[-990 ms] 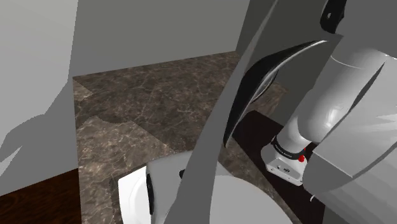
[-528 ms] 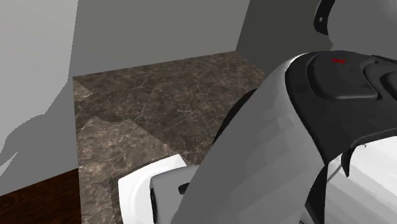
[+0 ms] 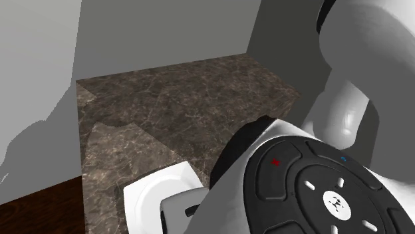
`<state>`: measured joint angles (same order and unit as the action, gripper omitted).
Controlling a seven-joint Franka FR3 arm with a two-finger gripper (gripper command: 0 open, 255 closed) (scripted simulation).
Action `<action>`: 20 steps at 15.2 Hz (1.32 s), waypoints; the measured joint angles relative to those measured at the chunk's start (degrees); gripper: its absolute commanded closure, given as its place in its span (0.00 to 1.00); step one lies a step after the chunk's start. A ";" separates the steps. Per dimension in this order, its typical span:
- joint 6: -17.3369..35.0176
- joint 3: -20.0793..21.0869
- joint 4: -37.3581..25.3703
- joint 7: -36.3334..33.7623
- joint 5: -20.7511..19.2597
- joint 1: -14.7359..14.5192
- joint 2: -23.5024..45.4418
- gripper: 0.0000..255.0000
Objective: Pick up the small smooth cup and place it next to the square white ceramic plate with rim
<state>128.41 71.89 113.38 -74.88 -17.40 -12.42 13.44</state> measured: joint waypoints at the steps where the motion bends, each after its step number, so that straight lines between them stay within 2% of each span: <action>1: 0.67 -0.38 0.55 -0.31 -0.49 -0.28 0.31 1.00; 14: 7.99 -8.06 4.78 -6.41 -9.42 -7.40 6.45 1.00; 20: 9.54 -9.87 5.50 -7.69 -11.43 -8.85 7.77 1.00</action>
<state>137.95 62.02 118.88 -82.57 -28.82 -21.27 21.21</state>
